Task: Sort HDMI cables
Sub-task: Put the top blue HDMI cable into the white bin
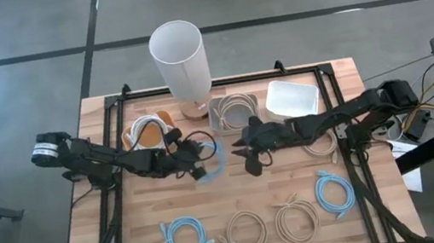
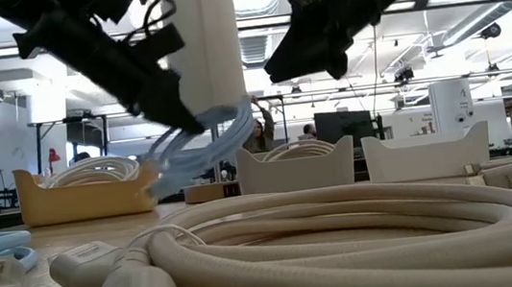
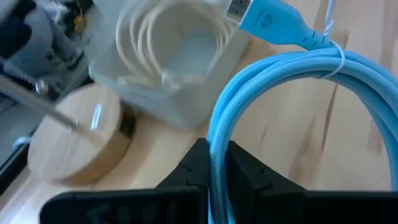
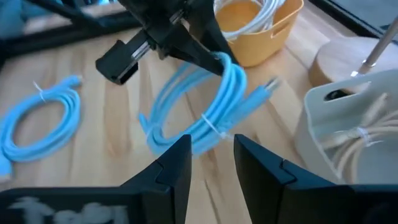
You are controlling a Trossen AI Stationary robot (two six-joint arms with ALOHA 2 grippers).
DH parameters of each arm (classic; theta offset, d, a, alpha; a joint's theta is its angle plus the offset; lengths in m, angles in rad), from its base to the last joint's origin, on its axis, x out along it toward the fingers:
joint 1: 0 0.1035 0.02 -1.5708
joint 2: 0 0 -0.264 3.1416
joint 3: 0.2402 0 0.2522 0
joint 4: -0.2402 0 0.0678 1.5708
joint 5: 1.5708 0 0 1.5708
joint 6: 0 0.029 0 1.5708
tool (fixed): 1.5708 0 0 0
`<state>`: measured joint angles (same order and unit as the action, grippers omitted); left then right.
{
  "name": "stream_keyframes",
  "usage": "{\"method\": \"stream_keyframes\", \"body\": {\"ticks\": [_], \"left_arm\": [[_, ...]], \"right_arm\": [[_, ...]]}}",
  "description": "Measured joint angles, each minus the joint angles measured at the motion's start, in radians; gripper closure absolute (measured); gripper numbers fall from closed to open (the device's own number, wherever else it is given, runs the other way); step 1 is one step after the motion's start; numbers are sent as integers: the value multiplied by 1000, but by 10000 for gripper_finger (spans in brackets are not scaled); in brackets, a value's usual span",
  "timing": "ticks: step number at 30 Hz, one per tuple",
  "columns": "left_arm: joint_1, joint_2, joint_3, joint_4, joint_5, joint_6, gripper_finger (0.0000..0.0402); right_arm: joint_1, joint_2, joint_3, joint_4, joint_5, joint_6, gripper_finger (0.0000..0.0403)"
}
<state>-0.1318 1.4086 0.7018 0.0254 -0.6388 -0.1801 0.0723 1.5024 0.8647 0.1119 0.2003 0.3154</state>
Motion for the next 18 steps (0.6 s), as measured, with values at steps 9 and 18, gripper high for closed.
{"method": "stream_keyframes", "body": {"ticks": [9,18], "left_arm": [[1,0,0,236,-33,122,373],[0,0,0,256,-111,160,372]], "right_arm": [[1,4,-82,140,-1,89,273],[2,4,-73,159,1,80,280]]}}
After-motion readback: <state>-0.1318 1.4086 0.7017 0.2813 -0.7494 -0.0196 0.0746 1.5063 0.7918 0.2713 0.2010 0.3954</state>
